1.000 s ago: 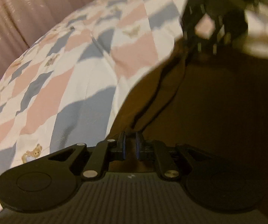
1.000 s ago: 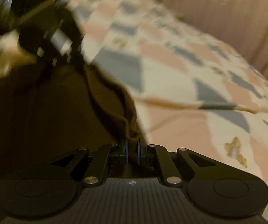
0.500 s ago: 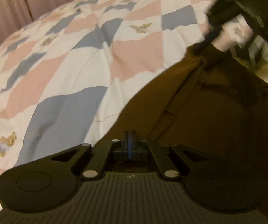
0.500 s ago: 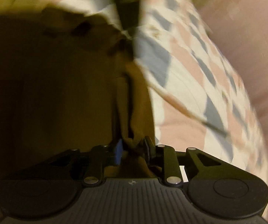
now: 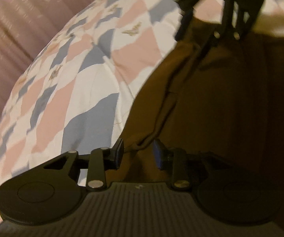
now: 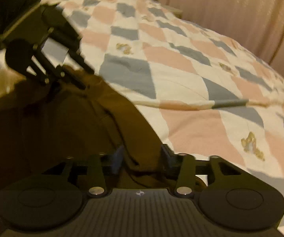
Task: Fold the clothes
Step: 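Grasp the shirt hem with the left gripper while the right gripper grasps it too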
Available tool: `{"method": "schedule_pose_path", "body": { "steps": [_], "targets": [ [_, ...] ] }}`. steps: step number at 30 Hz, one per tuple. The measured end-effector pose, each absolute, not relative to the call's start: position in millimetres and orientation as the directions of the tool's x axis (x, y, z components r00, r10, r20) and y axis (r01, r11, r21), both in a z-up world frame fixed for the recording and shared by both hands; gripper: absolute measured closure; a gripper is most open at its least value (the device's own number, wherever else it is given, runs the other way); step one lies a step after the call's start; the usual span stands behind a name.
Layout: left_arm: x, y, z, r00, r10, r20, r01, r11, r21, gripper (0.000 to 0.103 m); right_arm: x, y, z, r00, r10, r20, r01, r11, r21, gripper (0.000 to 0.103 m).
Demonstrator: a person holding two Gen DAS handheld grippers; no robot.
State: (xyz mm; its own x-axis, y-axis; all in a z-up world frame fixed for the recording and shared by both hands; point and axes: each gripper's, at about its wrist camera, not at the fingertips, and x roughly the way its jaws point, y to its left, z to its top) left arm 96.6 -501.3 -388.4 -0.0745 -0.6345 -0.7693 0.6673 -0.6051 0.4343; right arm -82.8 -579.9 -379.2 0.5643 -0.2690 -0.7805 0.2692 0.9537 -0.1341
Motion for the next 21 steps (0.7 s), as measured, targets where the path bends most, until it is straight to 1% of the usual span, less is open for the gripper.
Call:
{"method": "schedule_pose_path", "body": {
  "steps": [2,3,4,5,7,8,9,10,12,14,15,17,19,20,21],
  "targets": [
    [90,-501,-397,-0.059,-0.644,-0.763,0.613,-0.626,0.482,0.077,-79,-575,-381,0.555,-0.280,-0.783,0.233,0.956,-0.177,0.055],
    [87,-502,-402,-0.052,-0.649,-0.759,0.584,-0.636,0.505,0.080,-76,-571,-384,0.549,-0.293,-0.783,0.207,0.955,-0.212,0.055],
    [83,-501,-406,-0.045,-0.653,-0.756,0.549,-0.648,0.528,0.092,-73,-568,-387,0.539,-0.304,-0.786,0.178,0.953,-0.246,0.055],
    [81,-500,-410,-0.037,-0.658,-0.752,0.518,-0.656,0.549,0.098,-71,-564,-392,0.524,-0.314,-0.792,0.148,0.949,-0.278,0.056],
    [81,-497,-411,-0.031,-0.672,-0.740,0.490,-0.656,0.574,0.098,-67,-558,-400,0.503,-0.340,-0.795,0.097,0.936,-0.339,0.068],
    [81,-495,-408,-0.038,-0.674,-0.738,0.494,-0.654,0.573,0.098,-67,-556,-402,0.503,-0.360,-0.786,0.087,0.926,-0.368,0.089],
    [81,-494,-402,-0.056,-0.673,-0.737,0.516,-0.652,0.556,0.098,-67,-554,-404,0.503,-0.379,-0.777,0.078,0.915,-0.396,0.097],
    [81,-492,-397,-0.076,-0.672,-0.737,0.541,-0.649,0.535,0.098,-69,-553,-403,0.510,-0.402,-0.760,0.081,0.902,-0.423,0.100],
    [78,-488,-394,-0.102,-0.657,-0.747,0.558,-0.660,0.504,0.098,-74,-554,-398,0.537,-0.452,-0.712,0.111,0.875,-0.472,0.100],
    [75,-485,-407,-0.081,-0.649,-0.756,0.546,-0.664,0.512,0.098,-78,-556,-397,0.534,-0.486,-0.692,0.109,0.851,-0.514,0.100],
    [76,-485,-413,-0.067,-0.647,-0.759,0.547,-0.661,0.515,0.098,-78,-557,-399,0.528,-0.480,-0.701,0.102,0.855,-0.508,0.100],
    [77,-486,-418,-0.052,-0.644,-0.763,0.557,-0.653,0.514,0.097,-79,-559,-404,0.513,-0.427,-0.745,0.092,0.890,-0.447,0.100],
    [77,-487,-410,-0.057,-0.643,-0.763,0.579,-0.644,0.500,0.093,-77,-554,-412,0.483,-0.396,-0.781,0.053,0.904,-0.425,0.099],
    [79,-488,-403,-0.070,-0.639,-0.766,0.595,-0.643,0.482,0.093,-76,-551,-415,0.470,-0.394,-0.790,0.040,0.903,-0.427,0.096],
    [84,-488,-393,-0.093,-0.634,-0.768,0.623,-0.638,0.452,0.092,-76,-550,-415,0.463,-0.390,-0.796,0.044,0.907,-0.418,0.089]
  ]
}}
